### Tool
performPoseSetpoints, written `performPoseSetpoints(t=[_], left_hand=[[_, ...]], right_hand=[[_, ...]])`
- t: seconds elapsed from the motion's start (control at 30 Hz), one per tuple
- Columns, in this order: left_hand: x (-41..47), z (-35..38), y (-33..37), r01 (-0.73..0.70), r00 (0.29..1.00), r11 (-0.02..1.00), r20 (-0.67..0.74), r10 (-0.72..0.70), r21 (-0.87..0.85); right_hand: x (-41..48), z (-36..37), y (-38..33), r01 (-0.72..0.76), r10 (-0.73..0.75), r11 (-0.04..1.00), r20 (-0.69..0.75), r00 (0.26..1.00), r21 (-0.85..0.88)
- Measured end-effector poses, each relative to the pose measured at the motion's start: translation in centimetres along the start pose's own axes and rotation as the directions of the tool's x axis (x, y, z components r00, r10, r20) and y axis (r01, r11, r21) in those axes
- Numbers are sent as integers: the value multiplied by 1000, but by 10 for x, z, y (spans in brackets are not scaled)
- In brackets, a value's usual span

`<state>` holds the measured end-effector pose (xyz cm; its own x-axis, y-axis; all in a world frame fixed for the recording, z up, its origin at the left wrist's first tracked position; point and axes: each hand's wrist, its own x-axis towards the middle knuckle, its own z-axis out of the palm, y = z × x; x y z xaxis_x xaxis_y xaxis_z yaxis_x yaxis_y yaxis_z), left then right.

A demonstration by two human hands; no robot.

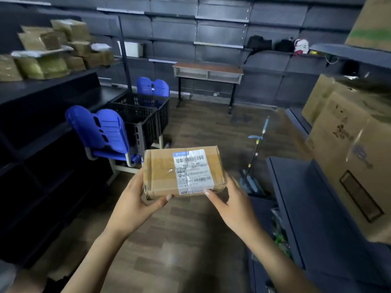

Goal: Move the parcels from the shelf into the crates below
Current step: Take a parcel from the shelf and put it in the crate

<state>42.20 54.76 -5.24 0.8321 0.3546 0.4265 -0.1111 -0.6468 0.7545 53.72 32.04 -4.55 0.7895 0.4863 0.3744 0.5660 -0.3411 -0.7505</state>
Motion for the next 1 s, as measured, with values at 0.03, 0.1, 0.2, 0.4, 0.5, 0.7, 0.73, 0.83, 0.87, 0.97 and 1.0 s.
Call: performPoseSetpoints(t=[0.03, 0.1, 0.2, 0.4, 0.5, 0.7, 0.73, 0.83, 0.87, 0.97, 1.0], left_hand=[[20, 6, -7, 15, 1000, 1000, -11, -16, -10], [54, 17, -20, 48, 999, 998, -24, -49, -35], [108, 31, -47, 101, 994, 994, -39, -103, -49], [229, 55, -122, 155, 984, 985, -74, -160, -74], [296, 63, -163, 188, 975, 977, -99, -198, -105], [428, 63, -220, 209, 968, 976, -127, -215, -58], [447, 62, -229, 210, 966, 976, -139, -216, -54], [501, 62, -261, 231, 958, 973, -170, -232, -27], [517, 63, -274, 243, 952, 970, -189, -241, -14], [561, 66, -315, 284, 927, 959, -265, -267, 27], [574, 68, -328, 308, 913, 951, -292, -285, 36]], right_hand=[[25, 2, 10, 5, -5, 1000, 15, 1000, 8], [66, 6, 28, 5, -5, 1000, 37, 999, 5], [129, 20, 58, 13, -11, 999, 58, 998, -31], [272, 69, 120, 21, -25, 999, 114, 993, 34], [349, 97, 146, 24, -29, 999, 153, 988, 32], [499, 140, 178, 27, -43, 996, 214, 976, 79], [521, 147, 183, 32, -50, 996, 221, 974, 85], [587, 171, 200, 43, -70, 993, 262, 963, 108], [609, 180, 206, 50, -82, 992, 284, 955, 120], [676, 212, 227, 97, -147, 983, 349, 925, 158], [699, 222, 233, 110, -166, 980, 373, 913, 166]])
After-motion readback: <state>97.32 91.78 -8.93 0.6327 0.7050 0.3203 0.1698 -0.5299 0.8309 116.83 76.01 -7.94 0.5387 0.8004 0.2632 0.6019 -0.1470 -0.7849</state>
